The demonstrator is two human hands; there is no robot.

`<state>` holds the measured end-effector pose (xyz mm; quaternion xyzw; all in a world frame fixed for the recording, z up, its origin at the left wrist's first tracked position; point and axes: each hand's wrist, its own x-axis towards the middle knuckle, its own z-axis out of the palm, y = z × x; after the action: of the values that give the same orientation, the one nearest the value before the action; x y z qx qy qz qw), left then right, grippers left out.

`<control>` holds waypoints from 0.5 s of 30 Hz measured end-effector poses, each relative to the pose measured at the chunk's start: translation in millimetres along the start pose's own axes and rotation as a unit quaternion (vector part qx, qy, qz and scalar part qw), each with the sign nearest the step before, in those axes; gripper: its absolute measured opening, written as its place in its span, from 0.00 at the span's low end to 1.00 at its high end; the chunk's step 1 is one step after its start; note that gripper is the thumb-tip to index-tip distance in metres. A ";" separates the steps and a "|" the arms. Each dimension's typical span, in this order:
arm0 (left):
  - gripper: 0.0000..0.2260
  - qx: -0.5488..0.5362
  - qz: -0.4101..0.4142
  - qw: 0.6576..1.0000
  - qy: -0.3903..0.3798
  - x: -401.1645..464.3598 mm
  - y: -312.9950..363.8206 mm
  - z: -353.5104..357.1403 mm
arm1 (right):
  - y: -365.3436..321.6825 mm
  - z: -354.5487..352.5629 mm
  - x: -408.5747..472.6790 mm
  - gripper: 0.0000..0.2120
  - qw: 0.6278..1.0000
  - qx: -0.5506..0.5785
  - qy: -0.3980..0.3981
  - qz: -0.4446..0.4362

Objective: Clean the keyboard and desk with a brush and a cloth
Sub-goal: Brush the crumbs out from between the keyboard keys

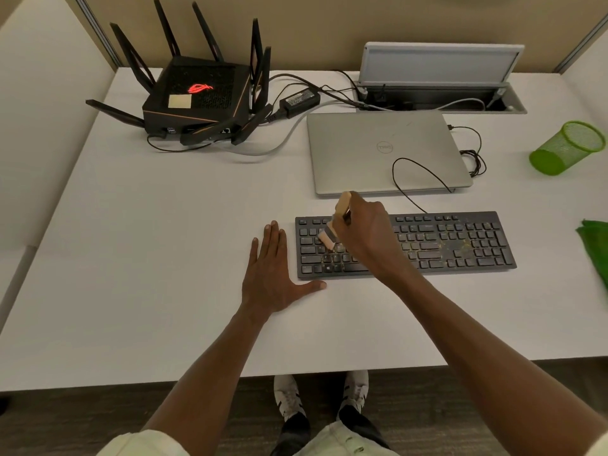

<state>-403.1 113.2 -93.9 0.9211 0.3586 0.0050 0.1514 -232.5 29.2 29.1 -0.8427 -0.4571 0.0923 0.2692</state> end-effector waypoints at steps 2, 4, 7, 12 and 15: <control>0.63 -0.002 -0.001 1.000 -0.004 -0.2 -0.3 0.3 | 1.8 4.4 -2.2 0.07 0.999 -0.017 -0.028 0.003; 0.64 -0.005 -0.002 1.000 -0.003 -0.2 -0.3 1.1 | 6.3 4.0 -3.5 0.06 0.997 -0.043 -0.054 0.017; 0.64 0.000 -0.001 1.000 -0.009 0.1 -1.0 1.2 | 8.5 -3.6 -0.2 0.06 0.998 -0.012 -0.050 0.032; 0.64 -0.005 -0.004 1.000 -0.010 0.0 -0.4 0.2 | 1.7 1.2 -1.7 0.05 0.998 0.045 -0.004 0.052; 0.63 -0.006 -0.004 1.000 -0.007 -0.5 -0.6 1.0 | 5.9 3.2 -5.7 0.05 0.997 0.011 -0.044 0.067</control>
<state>-403.7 113.0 -95.0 0.9190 0.3607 -0.0004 0.1593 -232.7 23.1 22.7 -0.8637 -0.4097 0.1525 0.2509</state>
